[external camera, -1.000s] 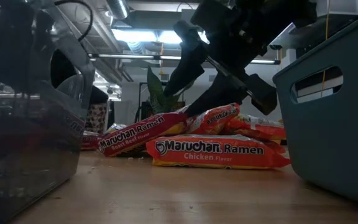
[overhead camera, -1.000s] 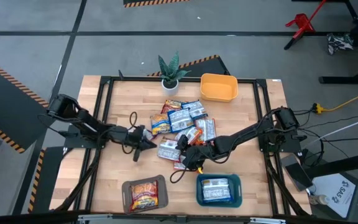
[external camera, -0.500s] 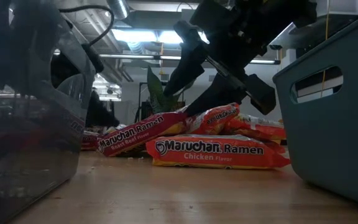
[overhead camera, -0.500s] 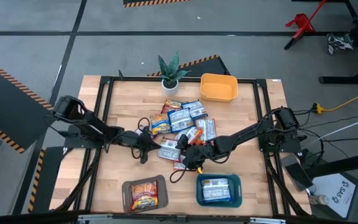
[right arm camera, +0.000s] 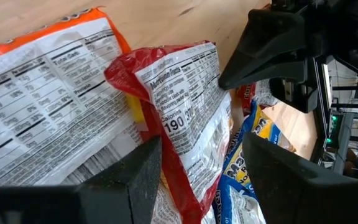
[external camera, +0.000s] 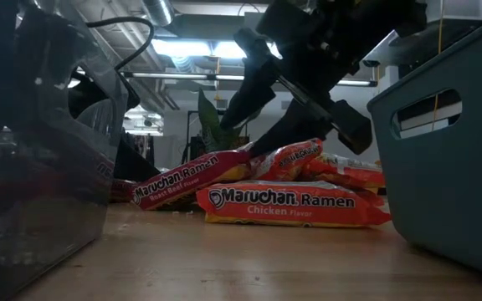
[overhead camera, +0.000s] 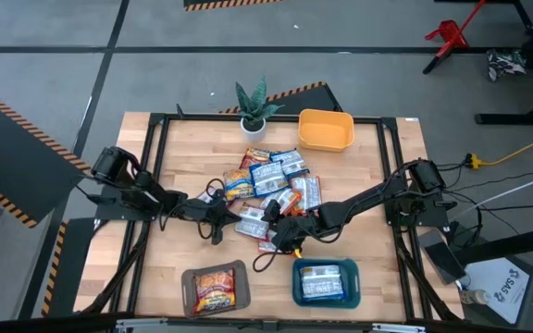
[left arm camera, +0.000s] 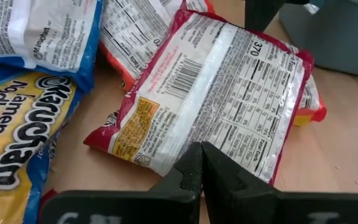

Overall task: Sort Maruchan noodles
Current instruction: Put the red noodle pack into the black bin

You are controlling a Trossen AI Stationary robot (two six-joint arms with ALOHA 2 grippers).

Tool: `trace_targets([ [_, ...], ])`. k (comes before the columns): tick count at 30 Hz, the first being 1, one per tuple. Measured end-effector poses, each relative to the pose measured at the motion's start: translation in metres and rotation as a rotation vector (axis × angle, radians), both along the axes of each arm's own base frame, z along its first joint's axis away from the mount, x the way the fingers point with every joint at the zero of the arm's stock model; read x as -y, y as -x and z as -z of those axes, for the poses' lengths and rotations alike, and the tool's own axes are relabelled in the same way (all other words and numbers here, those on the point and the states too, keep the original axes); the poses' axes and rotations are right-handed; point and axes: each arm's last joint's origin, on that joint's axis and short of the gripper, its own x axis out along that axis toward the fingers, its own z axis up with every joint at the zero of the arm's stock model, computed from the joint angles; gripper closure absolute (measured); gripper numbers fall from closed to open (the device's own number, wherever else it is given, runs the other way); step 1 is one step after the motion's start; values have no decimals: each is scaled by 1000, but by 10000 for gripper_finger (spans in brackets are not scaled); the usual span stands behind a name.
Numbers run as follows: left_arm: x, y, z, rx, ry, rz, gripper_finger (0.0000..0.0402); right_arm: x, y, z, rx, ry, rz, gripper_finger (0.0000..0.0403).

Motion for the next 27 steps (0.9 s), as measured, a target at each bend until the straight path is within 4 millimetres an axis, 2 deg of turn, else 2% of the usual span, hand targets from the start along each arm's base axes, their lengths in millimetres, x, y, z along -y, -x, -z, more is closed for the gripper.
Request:
trace_targets([
  [7,0,1,3,-36,6,-8,401,1,3,3,-44,22,-15,191],
  [11,0,1,2,-30,13,-9,401,-1,3,5,-70,22,-103,191],
  [18,-1,1,2,-25,22,-23,401,1,-9,25,-56,87,-144,191],
  [23,-1,1,2,-23,28,-26,401,1,-13,27,-13,156,-96,191],
  [27,-1,1,2,-22,28,-26,401,3,-18,20,10,209,-32,191],
])
